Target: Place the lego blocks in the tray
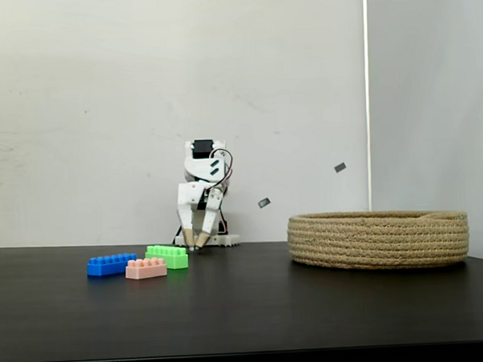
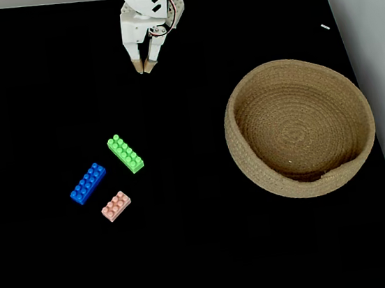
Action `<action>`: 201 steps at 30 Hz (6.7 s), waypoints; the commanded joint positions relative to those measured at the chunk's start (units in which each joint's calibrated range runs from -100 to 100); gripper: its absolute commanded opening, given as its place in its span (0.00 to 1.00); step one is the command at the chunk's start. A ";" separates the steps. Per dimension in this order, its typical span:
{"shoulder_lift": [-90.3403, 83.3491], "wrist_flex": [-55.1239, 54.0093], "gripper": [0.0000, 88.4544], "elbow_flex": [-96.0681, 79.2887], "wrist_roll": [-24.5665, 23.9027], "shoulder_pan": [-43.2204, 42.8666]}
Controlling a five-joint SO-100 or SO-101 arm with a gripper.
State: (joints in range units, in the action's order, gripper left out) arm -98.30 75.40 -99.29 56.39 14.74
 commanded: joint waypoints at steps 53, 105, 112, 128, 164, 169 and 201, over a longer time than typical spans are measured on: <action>85.23 -23.04 0.25 72.53 16.26 6.04; 115.59 -28.96 0.06 95.05 18.12 4.22; 116.79 -31.87 0.00 92.86 15.92 3.40; 90.99 -17.46 0.00 98.15 8.64 -2.87; 107.68 -1.97 0.27 123.60 -9.57 -43.43; 105.44 -2.05 0.34 121.41 -7.72 -40.79; 111.63 -12.88 0.29 113.38 -2.74 16.75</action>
State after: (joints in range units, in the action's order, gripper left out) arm 12.72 63.38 11.53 53.99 29.15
